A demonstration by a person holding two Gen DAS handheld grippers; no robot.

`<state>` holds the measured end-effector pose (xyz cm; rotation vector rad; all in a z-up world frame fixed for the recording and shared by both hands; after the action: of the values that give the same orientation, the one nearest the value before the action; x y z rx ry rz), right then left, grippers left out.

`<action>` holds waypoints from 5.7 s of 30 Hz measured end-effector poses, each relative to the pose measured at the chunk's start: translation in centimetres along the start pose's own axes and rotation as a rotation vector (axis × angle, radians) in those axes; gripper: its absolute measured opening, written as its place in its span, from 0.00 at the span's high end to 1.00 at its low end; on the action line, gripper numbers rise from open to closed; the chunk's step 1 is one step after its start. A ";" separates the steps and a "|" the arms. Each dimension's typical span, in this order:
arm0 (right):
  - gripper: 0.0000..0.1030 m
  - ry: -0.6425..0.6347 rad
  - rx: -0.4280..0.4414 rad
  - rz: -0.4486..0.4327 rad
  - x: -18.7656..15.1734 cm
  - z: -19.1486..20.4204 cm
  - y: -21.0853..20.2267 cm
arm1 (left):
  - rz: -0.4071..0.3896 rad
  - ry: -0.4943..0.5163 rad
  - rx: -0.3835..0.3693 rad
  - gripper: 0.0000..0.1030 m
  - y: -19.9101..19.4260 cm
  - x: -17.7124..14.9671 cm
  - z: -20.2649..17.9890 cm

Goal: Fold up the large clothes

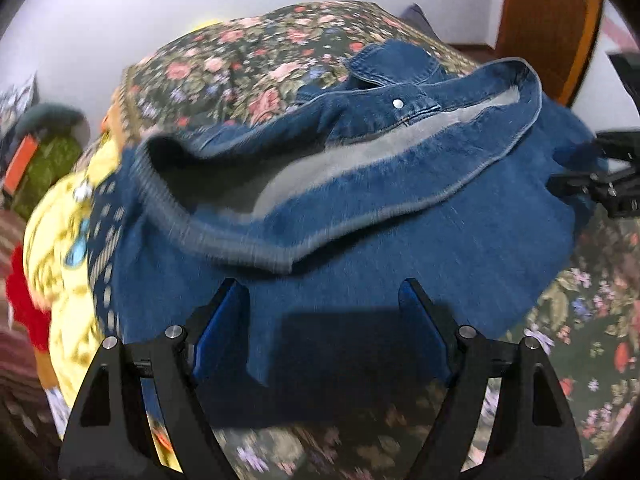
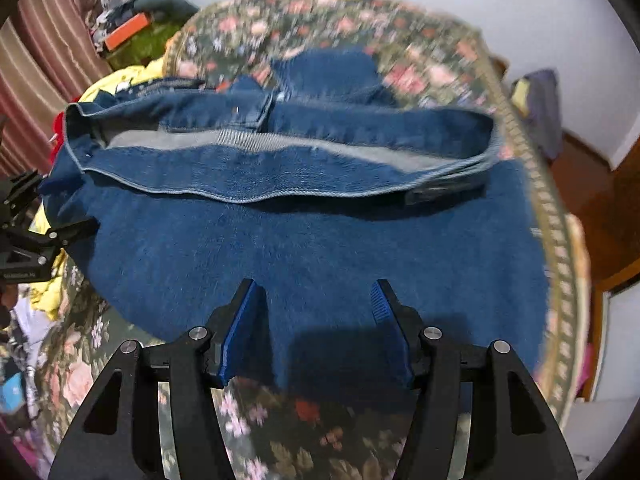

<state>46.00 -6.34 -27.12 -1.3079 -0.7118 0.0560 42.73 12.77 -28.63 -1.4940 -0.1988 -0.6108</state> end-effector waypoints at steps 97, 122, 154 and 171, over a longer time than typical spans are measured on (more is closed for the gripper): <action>0.22 0.090 -0.028 -0.074 -3.0 2.5 -4.2 | -0.274 -1.042 -0.393 0.53 0.9 -7.5 5.9; 0.22 -0.013 0.049 -0.048 -0.7 10.5 -1.7 | -0.568 -0.530 -0.116 0.77 -16.5 1.0 3.8; 0.21 0.435 -0.086 -0.083 -11.4 -11.3 -9.9 | -0.192 0.081 -0.345 0.79 -1.2 6.6 -25.5; 0.21 0.369 -0.115 -0.180 -10.2 -10.0 -13.4 | -0.235 0.086 -0.278 0.23 -7.5 5.7 -23.7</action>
<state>38.36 -23.13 -20.59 -1.3114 -0.5178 -0.3679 38.02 -11.32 -21.54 -1.7211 -0.2317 -0.9187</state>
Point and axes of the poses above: each gripper's, at about its wrist camera, not at the fingertips, and y roughly the way its jaws point, z to its left, x to its top, the point moved 7 cm from there along y, roughly the way its jaws point, and after that the axes turned 5 degrees about -x, right-handed, at the moved point
